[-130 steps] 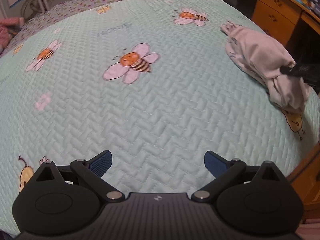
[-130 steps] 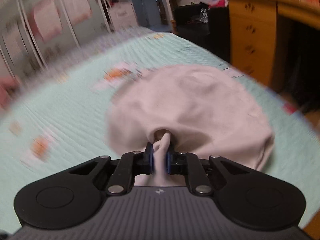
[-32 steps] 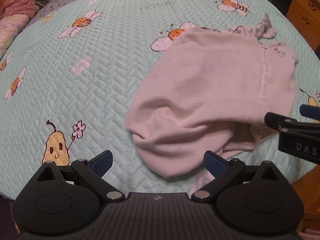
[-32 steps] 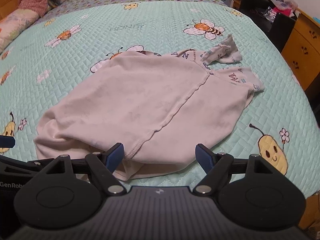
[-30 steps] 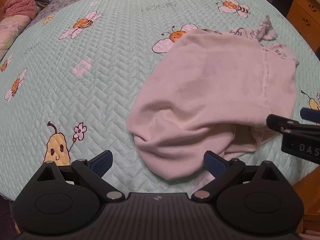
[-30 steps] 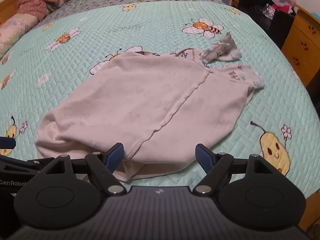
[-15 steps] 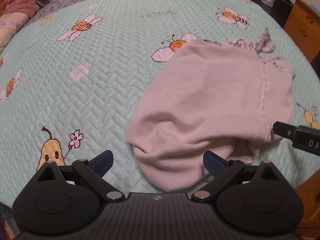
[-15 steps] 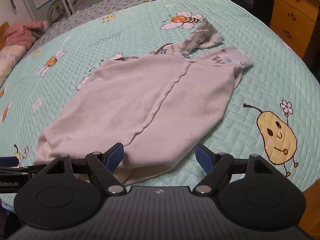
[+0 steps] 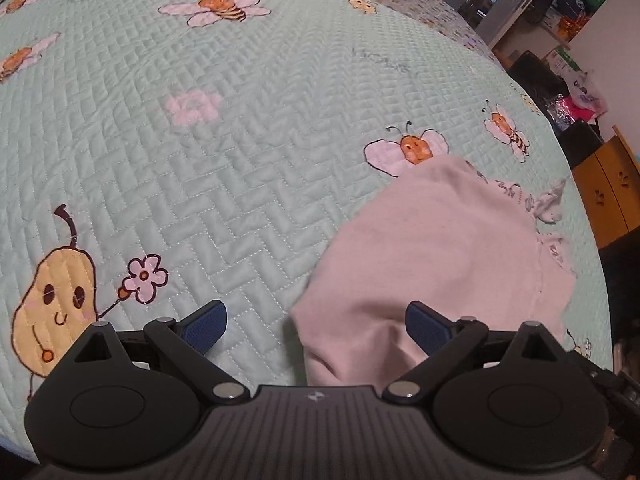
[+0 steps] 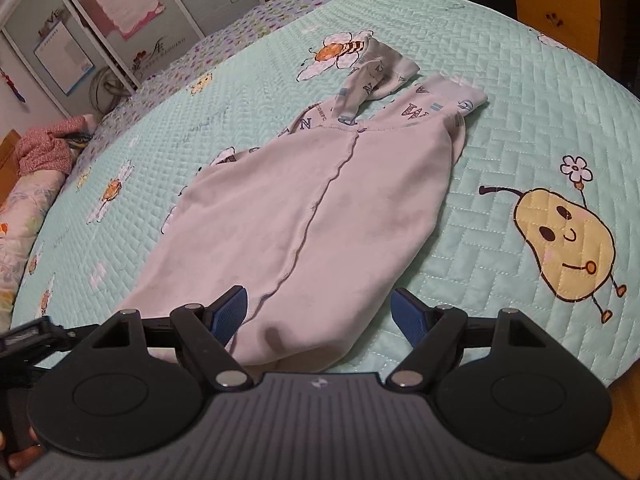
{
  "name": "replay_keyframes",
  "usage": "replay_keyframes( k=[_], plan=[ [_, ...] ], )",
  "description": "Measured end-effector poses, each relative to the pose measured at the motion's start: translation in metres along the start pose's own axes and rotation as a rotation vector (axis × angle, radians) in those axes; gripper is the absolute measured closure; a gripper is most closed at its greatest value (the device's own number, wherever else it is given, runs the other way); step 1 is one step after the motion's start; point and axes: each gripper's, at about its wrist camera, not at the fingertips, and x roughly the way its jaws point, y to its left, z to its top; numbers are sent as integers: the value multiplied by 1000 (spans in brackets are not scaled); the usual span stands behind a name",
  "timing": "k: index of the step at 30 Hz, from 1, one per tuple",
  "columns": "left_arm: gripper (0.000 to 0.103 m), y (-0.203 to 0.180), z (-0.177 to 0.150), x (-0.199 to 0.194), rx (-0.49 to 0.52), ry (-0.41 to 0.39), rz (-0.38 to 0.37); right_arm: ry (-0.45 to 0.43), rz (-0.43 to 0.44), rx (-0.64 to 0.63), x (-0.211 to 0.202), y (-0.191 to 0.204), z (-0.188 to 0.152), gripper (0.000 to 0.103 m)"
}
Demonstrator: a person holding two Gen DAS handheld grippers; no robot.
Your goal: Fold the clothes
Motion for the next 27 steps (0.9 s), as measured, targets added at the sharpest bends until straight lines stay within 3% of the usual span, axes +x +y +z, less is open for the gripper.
replay_keyframes(
  k=[6,14,16,18,20,23,27],
  plan=[
    [4,17,9,18,-91,20,-45,-4,12,45,-6,-10,-6,23],
    [10,15,12,37,-145,90,-178,-1,-3,75,-10,-15,-14,23],
    [23,8,11,40,-114,91,-187,-10,-4,68,-12,-16,-15,23],
    [55,2,11,45,-90,113,-215,-12,-7,63,-12,-17,-16,23],
    [81,-7,10,48,-59,124,-230,-9,-10,62,-9,-19,-18,23],
    [85,-31,10,35,58,80,-177,-6,-16,57,-5,-25,-23,24],
    [87,-48,23,-12,129,-74,-161,-10,-28,62,-4,-34,-27,30]
  ],
)
